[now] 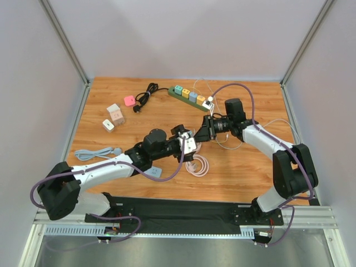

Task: Pull the plug off the socket
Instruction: Place the plug at the corner of the board.

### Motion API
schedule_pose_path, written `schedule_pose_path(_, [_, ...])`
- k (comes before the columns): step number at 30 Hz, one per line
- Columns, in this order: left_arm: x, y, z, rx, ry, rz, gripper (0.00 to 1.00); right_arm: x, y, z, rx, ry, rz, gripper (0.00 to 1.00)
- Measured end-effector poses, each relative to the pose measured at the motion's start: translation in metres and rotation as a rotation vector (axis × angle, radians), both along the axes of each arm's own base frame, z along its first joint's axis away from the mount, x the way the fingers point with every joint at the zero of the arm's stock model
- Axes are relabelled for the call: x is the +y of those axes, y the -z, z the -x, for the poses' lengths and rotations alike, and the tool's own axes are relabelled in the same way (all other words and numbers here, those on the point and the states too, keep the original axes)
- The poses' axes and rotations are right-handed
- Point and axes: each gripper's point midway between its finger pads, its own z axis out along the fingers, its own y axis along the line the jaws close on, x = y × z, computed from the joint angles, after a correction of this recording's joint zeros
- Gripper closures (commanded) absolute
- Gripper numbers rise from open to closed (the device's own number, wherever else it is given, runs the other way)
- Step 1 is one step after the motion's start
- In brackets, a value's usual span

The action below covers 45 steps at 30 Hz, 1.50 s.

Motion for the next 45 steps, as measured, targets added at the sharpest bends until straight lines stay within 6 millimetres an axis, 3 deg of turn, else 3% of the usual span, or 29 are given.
schedule_pose_path(12, [-0.016,0.011,-0.021,0.003,-0.071,-0.037,0.35,0.002,-0.005,-0.001,0.001,-0.003,-0.02,1.0])
schedule_pose_path(16, [-0.016,0.015,-0.021,0.015,-0.084,-0.059,0.6,0.002,-0.006,-0.004,-0.008,0.006,-0.02,0.99])
schedule_pose_path(17, [-0.015,0.016,-0.021,0.014,-0.088,-0.065,0.81,0.001,-0.006,-0.004,-0.005,0.008,-0.02,0.98])
schedule_pose_path(18, [-0.015,0.016,-0.022,0.013,-0.091,-0.071,0.89,0.001,-0.006,-0.005,-0.005,0.011,-0.019,0.94])
schedule_pose_path(19, [-0.015,0.016,-0.023,0.015,-0.096,-0.073,1.0,0.001,-0.006,-0.005,-0.005,0.013,-0.018,0.81])
schedule_pose_path(25, [-0.012,0.017,-0.027,0.014,-0.128,-0.082,1.0,0.001,-0.005,-0.004,-0.006,0.008,-0.014,0.38])
schedule_pose_path(28, [-0.006,0.019,-0.032,0.013,-0.164,-0.081,1.0,0.0,-0.001,-0.001,-0.006,0.001,-0.005,0.22])
schedule_pose_path(31, [0.003,0.027,-0.03,0.028,-0.193,-0.084,1.0,-0.002,0.002,-0.001,-0.015,0.0,0.009,0.16])
schedule_pose_path(36, [0.021,0.035,-0.027,0.077,-0.239,-0.049,1.0,-0.015,0.0,-0.007,-0.05,0.032,0.025,0.15])
schedule_pose_path(45, [0.095,0.032,-0.059,0.221,-0.535,0.14,1.0,-0.048,-0.015,-0.03,-0.136,0.155,0.042,0.15])
